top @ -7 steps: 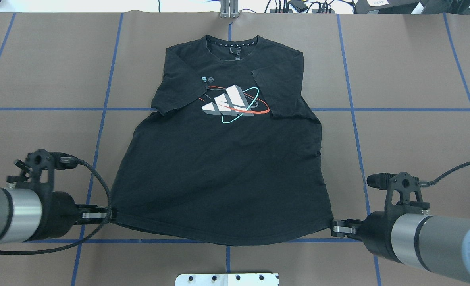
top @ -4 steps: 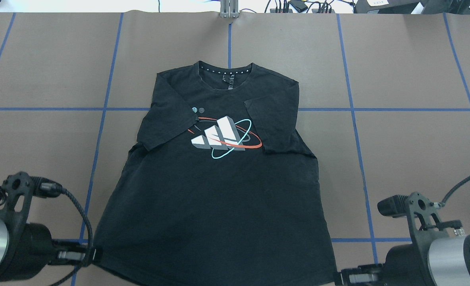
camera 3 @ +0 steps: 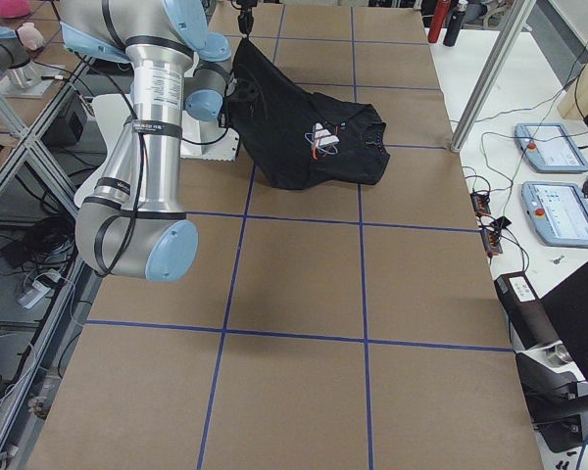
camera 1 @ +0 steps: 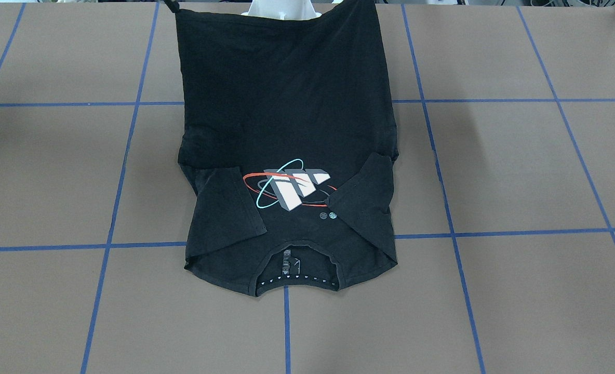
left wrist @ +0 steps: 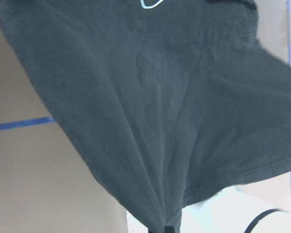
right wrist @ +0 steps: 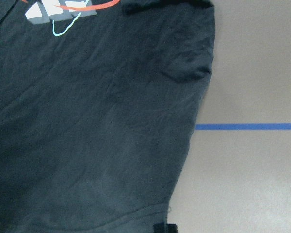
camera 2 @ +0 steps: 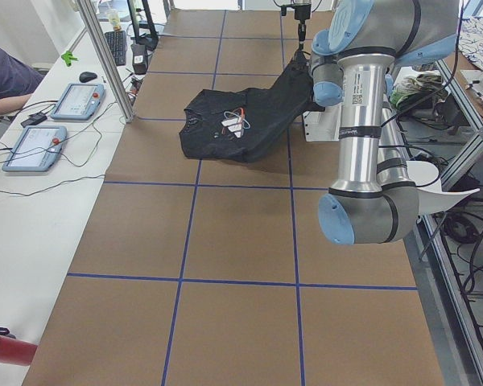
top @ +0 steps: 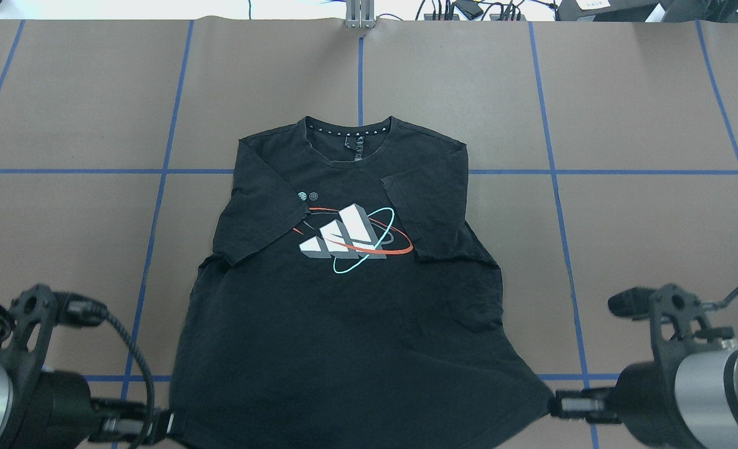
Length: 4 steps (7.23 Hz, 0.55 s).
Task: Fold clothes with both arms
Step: 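Lift the hem with both grippers and fold it toward the collar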
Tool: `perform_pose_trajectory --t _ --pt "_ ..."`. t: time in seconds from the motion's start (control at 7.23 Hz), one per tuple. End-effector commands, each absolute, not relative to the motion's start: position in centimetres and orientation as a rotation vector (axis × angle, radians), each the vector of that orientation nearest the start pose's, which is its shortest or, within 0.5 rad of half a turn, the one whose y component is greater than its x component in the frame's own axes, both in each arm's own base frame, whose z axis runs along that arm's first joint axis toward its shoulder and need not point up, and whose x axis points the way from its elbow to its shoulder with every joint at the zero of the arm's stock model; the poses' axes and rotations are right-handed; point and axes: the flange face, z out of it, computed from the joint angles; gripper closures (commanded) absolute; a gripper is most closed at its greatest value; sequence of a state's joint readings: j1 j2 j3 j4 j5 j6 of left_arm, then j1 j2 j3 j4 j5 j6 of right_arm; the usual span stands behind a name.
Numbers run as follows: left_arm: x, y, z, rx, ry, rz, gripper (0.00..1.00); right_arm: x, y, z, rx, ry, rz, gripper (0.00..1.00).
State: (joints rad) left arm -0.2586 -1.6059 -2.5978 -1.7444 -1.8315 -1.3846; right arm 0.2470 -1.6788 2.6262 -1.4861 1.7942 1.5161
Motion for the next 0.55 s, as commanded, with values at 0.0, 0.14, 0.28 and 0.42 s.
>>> perform_pose_trajectory --t 0.0,0.14,0.28,0.42 --pt "31.7 -25.7 19.7 0.139 1.184 -0.042 1.00 -25.9 -22.2 23.2 0.031 -1.030 0.184 1.00" --pt "33.5 -30.1 20.9 0.187 1.133 -0.122 1.00 -25.5 -23.8 23.2 0.061 -1.031 0.229 1.00" --pt "34.5 -32.6 22.0 0.262 1.079 -0.149 1.00 -26.1 -25.4 23.8 0.082 -1.017 0.266 1.00" --pt "34.1 -34.5 22.7 0.318 1.040 -0.174 1.00 -27.8 -27.3 24.1 0.139 -0.996 0.308 1.00"
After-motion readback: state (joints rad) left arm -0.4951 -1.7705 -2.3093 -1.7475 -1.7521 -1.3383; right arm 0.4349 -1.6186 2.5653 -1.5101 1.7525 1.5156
